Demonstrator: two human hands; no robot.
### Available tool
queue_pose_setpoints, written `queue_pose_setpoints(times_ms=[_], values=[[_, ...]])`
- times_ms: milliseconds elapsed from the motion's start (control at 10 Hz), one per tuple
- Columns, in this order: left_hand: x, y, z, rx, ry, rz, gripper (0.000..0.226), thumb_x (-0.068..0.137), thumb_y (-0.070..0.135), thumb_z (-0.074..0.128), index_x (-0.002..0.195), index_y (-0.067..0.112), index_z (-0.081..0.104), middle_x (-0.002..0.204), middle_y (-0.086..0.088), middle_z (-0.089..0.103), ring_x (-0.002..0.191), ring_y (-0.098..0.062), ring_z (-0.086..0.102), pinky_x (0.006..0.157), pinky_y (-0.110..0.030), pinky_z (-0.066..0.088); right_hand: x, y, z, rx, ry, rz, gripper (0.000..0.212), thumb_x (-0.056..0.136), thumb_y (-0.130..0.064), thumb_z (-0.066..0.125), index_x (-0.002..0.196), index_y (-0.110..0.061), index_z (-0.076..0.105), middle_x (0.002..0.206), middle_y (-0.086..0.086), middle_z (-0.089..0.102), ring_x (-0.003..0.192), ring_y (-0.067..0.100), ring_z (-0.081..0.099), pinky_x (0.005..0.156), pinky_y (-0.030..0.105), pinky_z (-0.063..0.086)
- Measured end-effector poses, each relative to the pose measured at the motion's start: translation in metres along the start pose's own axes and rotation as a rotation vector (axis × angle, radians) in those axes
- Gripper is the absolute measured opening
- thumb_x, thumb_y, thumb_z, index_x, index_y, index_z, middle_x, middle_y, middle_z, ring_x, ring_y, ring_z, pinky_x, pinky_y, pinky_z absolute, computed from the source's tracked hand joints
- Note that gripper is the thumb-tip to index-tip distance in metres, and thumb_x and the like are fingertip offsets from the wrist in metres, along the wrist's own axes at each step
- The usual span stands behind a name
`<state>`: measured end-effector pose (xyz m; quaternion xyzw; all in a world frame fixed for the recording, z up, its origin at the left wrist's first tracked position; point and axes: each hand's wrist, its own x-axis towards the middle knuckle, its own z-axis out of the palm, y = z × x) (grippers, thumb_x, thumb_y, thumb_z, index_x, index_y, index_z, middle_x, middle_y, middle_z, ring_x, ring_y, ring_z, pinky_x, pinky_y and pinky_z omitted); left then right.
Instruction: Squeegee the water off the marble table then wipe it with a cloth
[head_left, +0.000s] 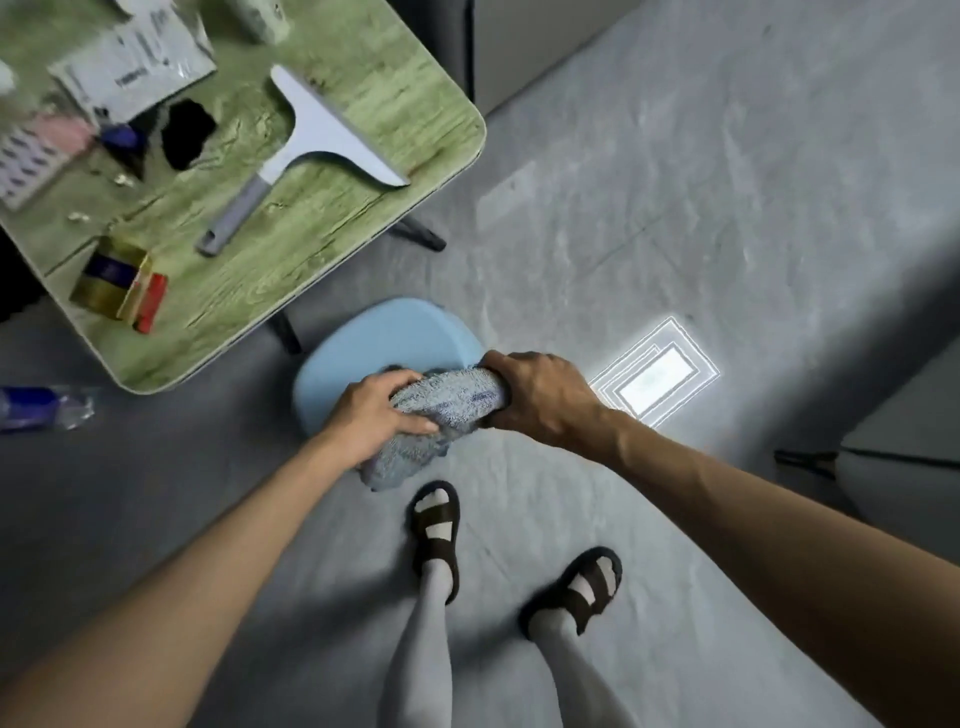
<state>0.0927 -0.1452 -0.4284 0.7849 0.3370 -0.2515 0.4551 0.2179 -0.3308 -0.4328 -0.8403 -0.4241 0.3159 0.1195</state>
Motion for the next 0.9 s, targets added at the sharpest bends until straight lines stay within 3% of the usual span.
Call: queue_pose_setpoints(times_ms=[100,200,300,400,600,700,800,900], values=[[0.038,-0.067,-0.023,-0.107,-0.06,-0.058,0.055,0.064,0.019,0.087,0.114,0.015,0.066,0.111,-0.005,0.071,0.108,-0.024,0.064,0.098,-0.035,0.047,0.062,-0.013,0.032,0.072,-0.087,0.057,0.067,0.065,-0.049,0.066,0.127,-0.03,0.049,0.111,0.006,0.061,0.097,0.03,0.06,0.078,0.037,0.048],[0.072,-0.101,-0.035,-0.107,-0.017,-0.081,0.054,0.07,0.018,0.083,0.119,0.011,0.063,0.115,-0.005,0.069,0.112,-0.024,0.062,0.09,-0.026,0.045,0.114,-0.016,0.053,0.168,-0.065,0.096,0.071,0.067,-0.042,0.069,0.132,-0.023,0.048,0.116,0.012,0.056,0.1,0.033,0.058,0.084,0.037,0.049],[0.121,-0.149,-0.044,-0.025,0.124,-0.191,0.06,0.079,0.016,0.076,0.134,0.008,0.052,0.131,-0.012,0.059,0.121,-0.027,0.055,0.095,-0.027,0.041,0.183,-0.018,0.102,0.254,-0.11,0.176,0.077,0.074,-0.032,0.075,0.141,-0.015,0.041,0.129,0.017,0.047,0.114,0.034,0.052,0.096,0.035,0.043],[0.136,-0.163,-0.043,0.122,0.179,-0.234,0.054,0.083,0.02,0.071,0.133,0.012,0.051,0.13,-0.015,0.06,0.12,-0.032,0.055,0.096,-0.033,0.042,0.199,-0.015,0.122,0.243,-0.151,0.229,0.085,0.075,-0.028,0.074,0.147,-0.014,0.031,0.137,0.019,0.039,0.123,0.036,0.045,0.102,0.035,0.039],[0.13,-0.108,-0.053,0.348,0.212,-0.01,0.049,0.085,0.02,0.065,0.131,0.013,0.049,0.13,-0.018,0.054,0.122,-0.036,0.05,0.104,-0.04,0.039,0.162,-0.003,0.089,0.201,-0.059,0.298,0.064,0.083,-0.034,0.067,0.139,-0.011,0.044,0.127,0.021,0.051,0.113,0.035,0.053,0.093,0.037,0.045],[0.117,-0.031,-0.056,0.374,0.005,0.139,0.035,0.085,0.025,0.065,0.119,0.017,0.057,0.117,-0.008,0.067,0.109,-0.028,0.061,0.095,-0.034,0.047,0.114,0.006,0.026,0.244,-0.102,0.362,0.038,0.088,-0.028,0.061,0.124,-0.013,0.058,0.114,0.013,0.067,0.094,0.028,0.062,0.085,0.033,0.05],[0.097,0.036,-0.049,0.417,-0.124,0.251,0.034,0.085,0.031,0.064,0.117,0.02,0.057,0.108,-0.002,0.069,0.104,-0.025,0.062,0.087,-0.03,0.046,0.069,0.013,-0.023,0.241,-0.116,0.378,0.027,0.088,-0.027,0.06,0.112,-0.016,0.064,0.111,0.01,0.068,0.089,0.026,0.062,0.082,0.033,0.052],[0.051,0.138,-0.028,0.607,-0.176,0.403,0.039,0.086,0.038,0.058,0.122,0.022,0.053,0.112,-0.002,0.068,0.105,-0.026,0.06,0.077,-0.029,0.041,-0.015,0.022,-0.089,0.191,-0.064,0.468,0.019,0.087,-0.027,0.059,0.102,-0.019,0.066,0.108,0.008,0.067,0.093,0.026,0.061,0.08,0.033,0.051]])
